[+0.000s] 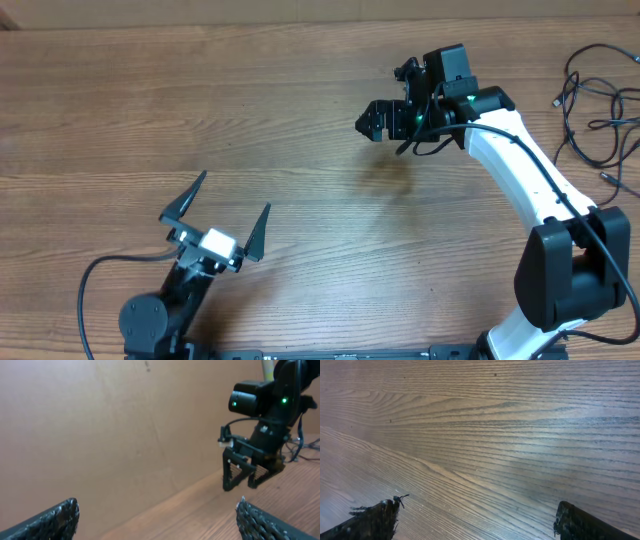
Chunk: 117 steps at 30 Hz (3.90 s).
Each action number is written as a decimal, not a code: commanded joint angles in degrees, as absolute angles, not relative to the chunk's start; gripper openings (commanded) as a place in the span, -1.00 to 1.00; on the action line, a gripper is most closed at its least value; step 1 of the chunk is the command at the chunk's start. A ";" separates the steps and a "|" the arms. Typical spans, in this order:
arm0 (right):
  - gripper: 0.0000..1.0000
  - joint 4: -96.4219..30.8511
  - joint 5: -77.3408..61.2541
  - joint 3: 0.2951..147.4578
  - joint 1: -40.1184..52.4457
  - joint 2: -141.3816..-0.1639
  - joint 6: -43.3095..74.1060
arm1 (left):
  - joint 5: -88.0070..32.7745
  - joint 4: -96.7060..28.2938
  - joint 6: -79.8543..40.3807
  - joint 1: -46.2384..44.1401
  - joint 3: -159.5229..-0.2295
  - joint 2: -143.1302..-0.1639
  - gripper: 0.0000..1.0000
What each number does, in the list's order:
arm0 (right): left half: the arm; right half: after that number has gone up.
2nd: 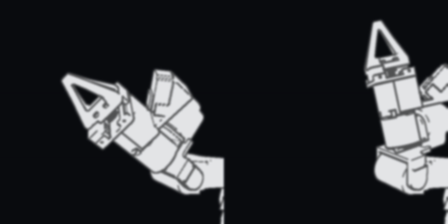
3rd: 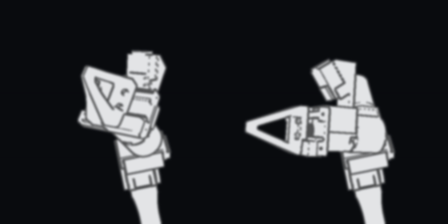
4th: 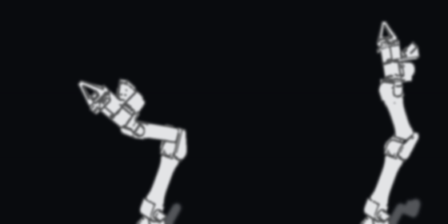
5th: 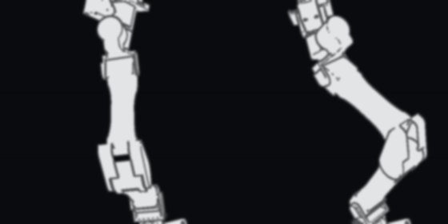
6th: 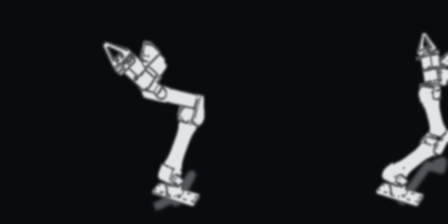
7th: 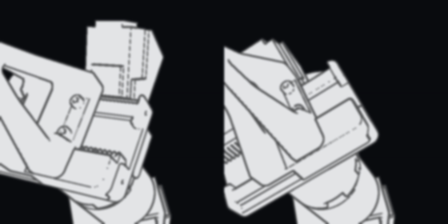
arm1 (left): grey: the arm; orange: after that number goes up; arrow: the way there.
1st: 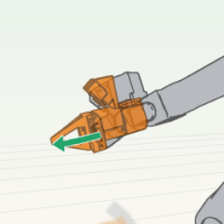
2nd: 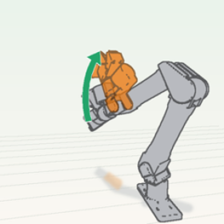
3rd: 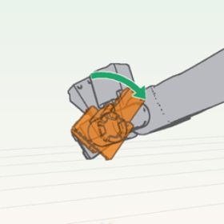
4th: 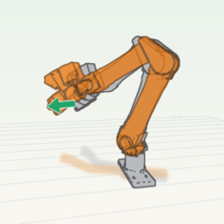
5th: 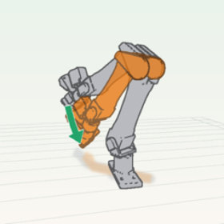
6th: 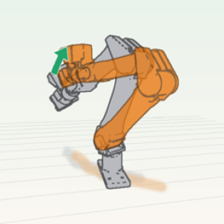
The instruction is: Untangle cables
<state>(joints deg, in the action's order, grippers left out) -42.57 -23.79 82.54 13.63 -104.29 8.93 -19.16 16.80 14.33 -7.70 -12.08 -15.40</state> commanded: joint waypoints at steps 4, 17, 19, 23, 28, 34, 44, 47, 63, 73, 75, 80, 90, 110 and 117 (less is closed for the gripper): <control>1.00 -42.33 -24.08 82.89 13.65 -103.31 8.47 | -16.45 22.06 13.19 -7.03 -5.61 -8.32 0.99; 1.00 -42.33 -24.08 82.89 13.65 -103.31 8.49 | -10.74 10.44 7.99 -4.84 -0.25 -0.19 0.99; 1.00 -42.33 -24.08 82.89 13.65 -103.31 8.49 | -7.49 4.01 5.67 -4.64 -0.25 -0.19 0.99; 1.00 -42.33 -24.08 82.89 13.65 -103.31 8.49 | -2.09 -4.51 2.44 -4.23 -0.25 -0.58 1.00; 1.00 -42.33 -24.08 82.89 13.65 -103.31 8.49 | -2.13 -4.58 3.36 -3.42 -0.25 -0.16 0.99; 1.00 -42.33 -24.08 82.89 13.65 -103.31 8.49 | -1.48 -4.67 4.54 -1.28 -0.23 -0.16 0.99; 0.99 -42.33 -24.08 82.89 13.65 -103.31 8.49 | -2.07 -4.64 6.74 0.97 -0.23 -0.16 1.00; 1.00 -42.33 -24.08 82.89 13.65 -103.31 8.47 | -2.59 -4.56 2.66 0.97 -0.23 -0.16 1.00; 1.00 -42.33 -24.08 82.89 13.65 -103.31 8.49 | -2.57 -4.29 1.93 1.21 -0.25 -0.21 1.00; 1.00 -42.33 -24.08 82.89 13.65 -103.31 8.47 | -2.57 -4.29 1.93 1.21 -0.25 -0.21 0.99; 0.99 -42.33 -24.08 82.89 13.65 -103.31 8.49 | -2.57 -4.29 1.91 1.21 -0.25 -0.21 0.99; 1.00 -42.33 -24.08 82.89 13.65 -103.31 8.49 | -2.57 -4.29 1.91 1.21 -0.25 -0.21 0.99; 1.00 -42.15 -24.08 82.89 13.76 -103.61 8.47 | -2.57 -4.29 1.93 1.21 -0.25 -0.21 0.99; 1.00 -36.95 -12.88 67.37 16.05 -83.29 8.47 | -2.57 -4.29 1.93 1.21 -0.25 -0.21 1.00; 1.00 -26.89 -12.56 50.70 15.94 -69.06 8.88 | -2.57 -4.29 1.93 1.21 -0.25 -0.21 0.99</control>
